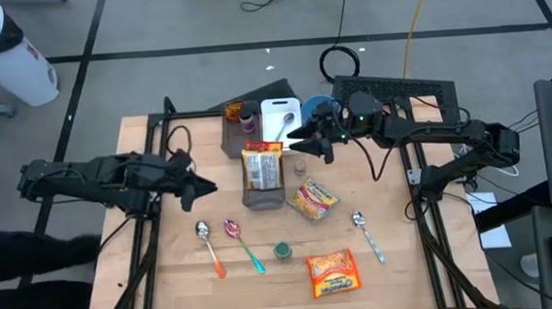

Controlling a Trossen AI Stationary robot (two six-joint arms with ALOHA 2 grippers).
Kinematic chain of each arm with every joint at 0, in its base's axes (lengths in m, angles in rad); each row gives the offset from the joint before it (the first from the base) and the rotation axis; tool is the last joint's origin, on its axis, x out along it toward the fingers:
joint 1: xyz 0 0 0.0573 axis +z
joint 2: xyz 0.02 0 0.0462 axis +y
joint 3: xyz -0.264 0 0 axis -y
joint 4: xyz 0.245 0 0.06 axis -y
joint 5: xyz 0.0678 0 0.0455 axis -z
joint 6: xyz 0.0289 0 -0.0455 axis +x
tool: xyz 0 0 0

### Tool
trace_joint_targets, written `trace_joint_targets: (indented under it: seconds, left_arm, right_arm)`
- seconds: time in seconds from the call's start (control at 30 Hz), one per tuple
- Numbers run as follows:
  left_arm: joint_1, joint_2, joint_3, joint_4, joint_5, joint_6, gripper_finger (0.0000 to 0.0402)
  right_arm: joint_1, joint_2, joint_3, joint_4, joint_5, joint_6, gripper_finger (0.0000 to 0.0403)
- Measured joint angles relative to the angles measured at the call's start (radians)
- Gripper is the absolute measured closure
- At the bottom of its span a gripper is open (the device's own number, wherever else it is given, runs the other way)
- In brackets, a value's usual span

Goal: Pick & Place Food Item
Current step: Put the orange spoon into the white bin

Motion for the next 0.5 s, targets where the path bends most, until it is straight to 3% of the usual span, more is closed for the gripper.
trace_joint_targets:
  seconds: [0.1, 0.3, 0.5]
  left_arm:
    - [0.008, -0.001, 0.000, -0.063, -0.025, 0.005, 0.0302]
    - [0.052, -0.001, 0.000, -0.103, -0.025, 0.042, 0.0302]
    - [0.132, -0.002, 0.000, -0.102, 0.038, 0.066, 0.0293]
  right_arm:
    - [0.000, 0.000, 0.000, -0.049, 0.057, 0.000, 0.0173]
    - [0.008, 0.000, 0.000, -0.055, 0.057, 0.007, 0.0171]
    - [0.027, 0.000, 0.000, -0.055, 0.057, 0.026, 0.0158]
